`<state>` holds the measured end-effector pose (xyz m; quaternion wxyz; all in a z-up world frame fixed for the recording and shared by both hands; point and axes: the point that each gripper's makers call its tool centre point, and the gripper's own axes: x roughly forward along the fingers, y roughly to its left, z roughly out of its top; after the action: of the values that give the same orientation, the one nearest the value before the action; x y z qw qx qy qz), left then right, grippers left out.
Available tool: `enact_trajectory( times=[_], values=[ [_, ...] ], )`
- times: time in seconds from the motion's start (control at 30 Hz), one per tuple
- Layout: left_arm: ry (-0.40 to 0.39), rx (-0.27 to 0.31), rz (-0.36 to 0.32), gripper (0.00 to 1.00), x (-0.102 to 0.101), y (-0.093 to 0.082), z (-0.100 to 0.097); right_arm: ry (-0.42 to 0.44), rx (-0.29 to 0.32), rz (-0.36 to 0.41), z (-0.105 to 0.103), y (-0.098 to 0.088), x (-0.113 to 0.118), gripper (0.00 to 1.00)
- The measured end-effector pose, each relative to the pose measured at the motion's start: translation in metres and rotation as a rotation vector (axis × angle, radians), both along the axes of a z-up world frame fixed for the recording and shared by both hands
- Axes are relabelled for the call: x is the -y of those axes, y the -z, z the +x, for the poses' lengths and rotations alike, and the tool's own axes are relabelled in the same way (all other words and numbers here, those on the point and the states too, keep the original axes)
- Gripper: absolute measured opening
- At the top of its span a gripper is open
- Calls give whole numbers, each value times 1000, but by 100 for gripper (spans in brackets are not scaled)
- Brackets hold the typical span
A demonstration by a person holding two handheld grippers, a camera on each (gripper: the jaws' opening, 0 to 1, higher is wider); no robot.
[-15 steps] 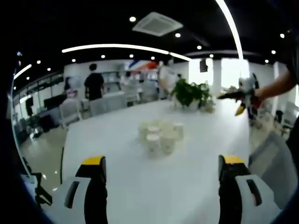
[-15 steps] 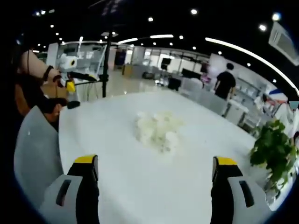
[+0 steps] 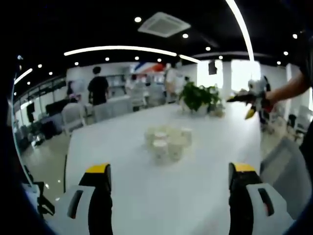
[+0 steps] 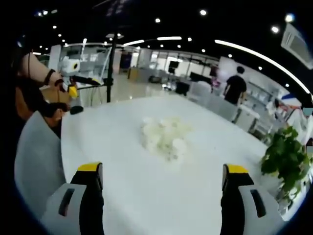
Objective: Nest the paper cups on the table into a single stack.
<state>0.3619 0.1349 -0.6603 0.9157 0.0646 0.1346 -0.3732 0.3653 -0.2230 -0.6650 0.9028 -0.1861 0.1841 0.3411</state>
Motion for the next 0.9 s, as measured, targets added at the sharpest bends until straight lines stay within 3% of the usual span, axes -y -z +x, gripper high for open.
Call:
enact_trajectory(
  times=[0.9],
  values=[
    [-8,-15,-4,100,-1,9,-1,-41,7,23,20,4,-35,100]
  ],
)
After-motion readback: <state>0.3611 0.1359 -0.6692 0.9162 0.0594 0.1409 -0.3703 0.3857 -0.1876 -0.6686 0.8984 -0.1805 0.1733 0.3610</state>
